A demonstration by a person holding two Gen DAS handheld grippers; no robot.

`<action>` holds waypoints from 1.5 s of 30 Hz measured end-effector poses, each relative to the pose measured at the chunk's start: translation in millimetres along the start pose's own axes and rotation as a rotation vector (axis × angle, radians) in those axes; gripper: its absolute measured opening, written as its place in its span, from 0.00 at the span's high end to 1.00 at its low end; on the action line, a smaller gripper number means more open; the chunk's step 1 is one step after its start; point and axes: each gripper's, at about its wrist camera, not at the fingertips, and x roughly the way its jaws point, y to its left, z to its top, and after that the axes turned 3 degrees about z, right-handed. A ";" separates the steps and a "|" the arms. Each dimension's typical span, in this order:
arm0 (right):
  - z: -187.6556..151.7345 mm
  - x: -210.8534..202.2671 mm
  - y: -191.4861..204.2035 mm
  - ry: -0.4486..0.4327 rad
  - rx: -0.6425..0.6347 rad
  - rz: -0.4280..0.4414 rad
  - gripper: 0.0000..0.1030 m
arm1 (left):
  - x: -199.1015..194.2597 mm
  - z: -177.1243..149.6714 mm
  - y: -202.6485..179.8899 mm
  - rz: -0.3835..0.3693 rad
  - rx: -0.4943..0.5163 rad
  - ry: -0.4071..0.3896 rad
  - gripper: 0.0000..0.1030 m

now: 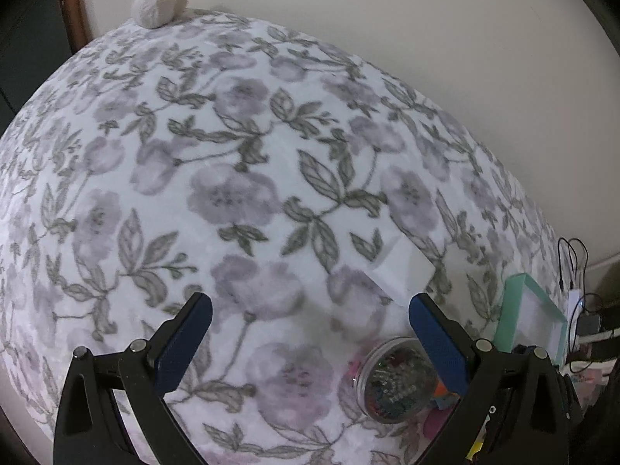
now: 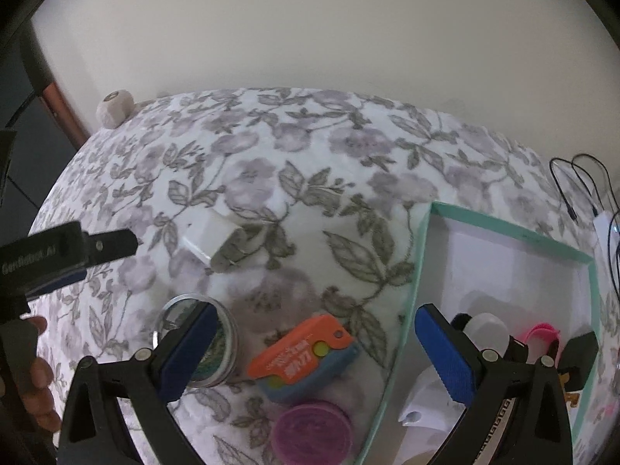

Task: Organize rigid objects
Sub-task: 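Move both grippers back over the remaining items on the blanket, then close the left gripper on the white plug adapter while the right gripper grasps the bead tin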

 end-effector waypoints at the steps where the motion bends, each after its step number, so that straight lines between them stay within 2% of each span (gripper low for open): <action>1: 0.0 0.0 -0.5 0.000 0.001 0.005 0.00 | 0.8 -0.4 -0.4 0.002 0.000 0.002 0.02; 8: -0.7 -0.1 19.7 -0.014 -0.061 0.067 0.00 | 1.3 2.4 10.0 0.000 -0.029 0.009 0.02; 15: -7.7 14.9 46.0 0.037 -0.156 0.139 0.00 | -3.2 11.5 40.0 0.021 -0.087 -0.013 0.02; 21: -16.1 25.0 65.2 0.077 -0.241 0.155 0.00 | 1.5 11.3 53.8 0.011 -0.121 0.001 0.02; 27: -21.3 34.1 72.8 0.098 -0.272 0.129 0.01 | 1.9 10.6 50.9 -0.003 -0.114 0.003 0.02; 35: -23.7 40.2 74.3 0.114 -0.268 0.151 0.17 | 6.5 10.1 50.0 -0.005 -0.110 0.022 0.02; 38: -24.5 41.1 75.4 0.127 -0.259 0.191 0.28 | 10.3 9.5 48.4 -0.008 -0.105 0.031 0.02; 45: -21.5 40.0 64.7 0.100 -0.208 0.166 0.28 | 15.9 7.4 39.9 -0.030 -0.079 0.035 0.02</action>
